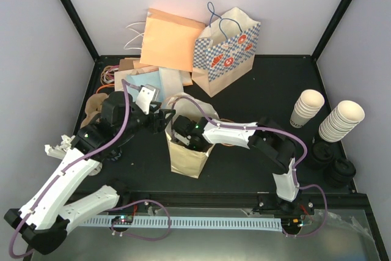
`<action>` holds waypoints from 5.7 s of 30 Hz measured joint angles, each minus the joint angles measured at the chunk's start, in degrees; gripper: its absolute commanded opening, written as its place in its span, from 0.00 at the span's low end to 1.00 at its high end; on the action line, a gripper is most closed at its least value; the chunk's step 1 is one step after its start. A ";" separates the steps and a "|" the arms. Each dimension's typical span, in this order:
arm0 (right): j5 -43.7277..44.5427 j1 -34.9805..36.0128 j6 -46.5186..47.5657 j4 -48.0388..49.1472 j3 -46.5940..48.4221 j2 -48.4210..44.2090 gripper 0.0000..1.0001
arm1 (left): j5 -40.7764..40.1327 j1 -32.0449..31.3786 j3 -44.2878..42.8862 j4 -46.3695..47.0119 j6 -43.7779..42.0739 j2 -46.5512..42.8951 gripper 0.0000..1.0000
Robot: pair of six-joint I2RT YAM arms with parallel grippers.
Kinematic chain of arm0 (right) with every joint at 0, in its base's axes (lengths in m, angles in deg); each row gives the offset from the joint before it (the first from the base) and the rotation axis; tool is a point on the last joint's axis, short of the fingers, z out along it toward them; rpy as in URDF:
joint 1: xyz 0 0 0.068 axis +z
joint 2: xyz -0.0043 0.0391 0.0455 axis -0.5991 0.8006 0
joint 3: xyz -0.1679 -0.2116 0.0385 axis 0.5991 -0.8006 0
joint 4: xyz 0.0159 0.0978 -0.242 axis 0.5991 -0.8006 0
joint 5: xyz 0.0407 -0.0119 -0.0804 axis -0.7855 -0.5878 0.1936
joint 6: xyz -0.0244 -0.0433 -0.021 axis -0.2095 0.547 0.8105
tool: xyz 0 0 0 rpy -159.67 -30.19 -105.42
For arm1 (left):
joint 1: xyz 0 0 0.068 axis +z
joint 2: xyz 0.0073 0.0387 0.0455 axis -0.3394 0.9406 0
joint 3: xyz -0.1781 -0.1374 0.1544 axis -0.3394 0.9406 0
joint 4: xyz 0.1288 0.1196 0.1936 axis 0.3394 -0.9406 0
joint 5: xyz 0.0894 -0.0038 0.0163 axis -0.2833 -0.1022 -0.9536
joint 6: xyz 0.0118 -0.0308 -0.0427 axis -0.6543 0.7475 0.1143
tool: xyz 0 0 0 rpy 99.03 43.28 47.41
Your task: Pack the takeout coffee
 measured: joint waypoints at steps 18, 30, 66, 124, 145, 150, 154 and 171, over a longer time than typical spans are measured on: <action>0.26 0.17 0.09 -7.72 2.80 -3.39 1.00 | -0.07 0.00 -0.11 -0.02 -0.72 -0.02 0.59; -3.45 0.15 -0.33 -8.09 3.63 -4.46 0.93 | -0.04 0.04 -0.11 -0.02 -0.83 -0.02 0.54; -1.60 0.17 1.38 -12.35 5.97 -4.70 1.00 | -0.90 0.37 -0.11 -1.46 -1.27 -0.02 0.01; 10.71 -0.07 -6.51 -15.23 11.89 -36.94 0.99 | 6.38 0.59 -2.25 9.20 -22.58 -0.04 0.02; -4.96 2.82 -14.25 -7.50 -15.98 -49.99 0.96 | 30.49 -0.13 6.47 11.23 -29.55 -10.69 0.02; -6.99 3.52 -14.82 -7.52 -18.08 -53.42 0.95 | 34.86 -0.68 8.17 12.13 -27.82 -11.04 0.02; -7.56 5.97 -17.03 -8.39 -19.69 -54.10 0.95 | 36.65 -0.85 9.64 12.96 -26.32 -11.06 0.02; -3.39 20.31 -32.15 -7.87 -26.53 -53.11 0.93 | 42.91 -4.81 12.33 16.79 -19.58 -10.36 0.01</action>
